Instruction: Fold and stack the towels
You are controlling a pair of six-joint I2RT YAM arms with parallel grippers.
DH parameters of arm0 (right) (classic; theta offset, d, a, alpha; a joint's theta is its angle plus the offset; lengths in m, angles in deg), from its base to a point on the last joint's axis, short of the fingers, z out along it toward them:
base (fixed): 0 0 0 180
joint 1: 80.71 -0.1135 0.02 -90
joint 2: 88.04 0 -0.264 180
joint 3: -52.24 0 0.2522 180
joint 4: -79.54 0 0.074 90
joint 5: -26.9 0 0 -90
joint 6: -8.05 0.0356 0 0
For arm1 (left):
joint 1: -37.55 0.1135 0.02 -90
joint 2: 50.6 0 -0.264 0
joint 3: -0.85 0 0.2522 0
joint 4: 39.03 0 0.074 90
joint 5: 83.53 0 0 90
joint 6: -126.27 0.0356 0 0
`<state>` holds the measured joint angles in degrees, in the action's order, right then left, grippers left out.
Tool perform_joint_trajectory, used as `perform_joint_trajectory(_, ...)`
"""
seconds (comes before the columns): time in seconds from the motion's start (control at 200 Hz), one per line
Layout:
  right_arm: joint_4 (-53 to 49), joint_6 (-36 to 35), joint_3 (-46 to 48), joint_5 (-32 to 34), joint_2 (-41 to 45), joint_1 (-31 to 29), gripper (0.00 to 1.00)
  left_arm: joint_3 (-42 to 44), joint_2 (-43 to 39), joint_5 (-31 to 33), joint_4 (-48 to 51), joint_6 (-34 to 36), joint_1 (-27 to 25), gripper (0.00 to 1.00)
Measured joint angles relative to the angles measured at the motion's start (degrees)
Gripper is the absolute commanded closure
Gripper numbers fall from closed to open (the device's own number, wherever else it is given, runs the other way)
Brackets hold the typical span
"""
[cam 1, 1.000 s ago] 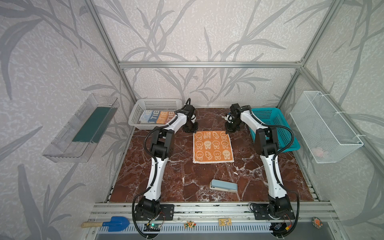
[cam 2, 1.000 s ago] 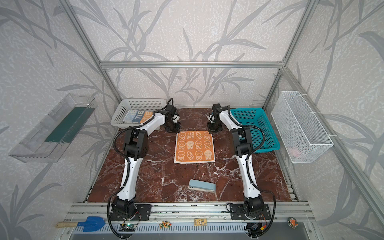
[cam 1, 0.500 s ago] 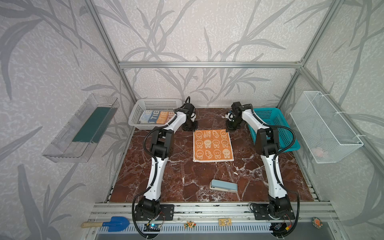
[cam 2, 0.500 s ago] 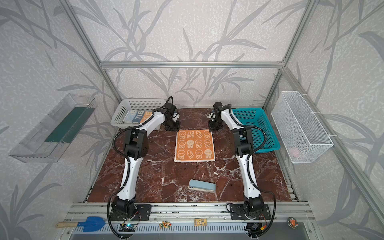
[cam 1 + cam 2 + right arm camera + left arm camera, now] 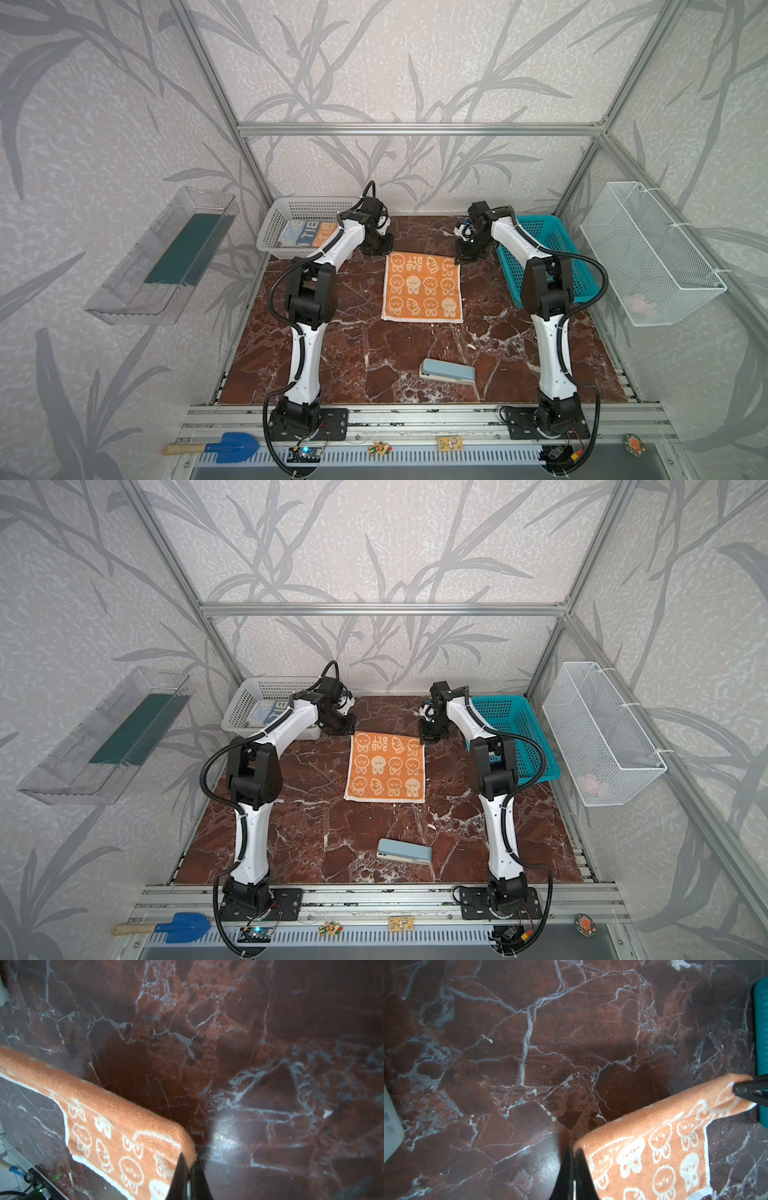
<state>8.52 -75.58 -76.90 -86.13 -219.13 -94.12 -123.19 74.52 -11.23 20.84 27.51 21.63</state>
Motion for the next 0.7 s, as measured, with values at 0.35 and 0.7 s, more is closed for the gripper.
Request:
perform_joint_trajectory(0.35, 7.5, 2.01, 22.27, -1.7, 13.88, -1.7, 1.0, 17.9, -10.71, -1.66, -5.4, -1.38, -0.39, 1.0)
perform_joint_trajectory(0.7, 12.24, 3.02, 35.1, -1.49, 19.02, -3.19, 1.0, 32.61, -19.28, -3.06, -11.02, -4.85, -2.25, 1.0)
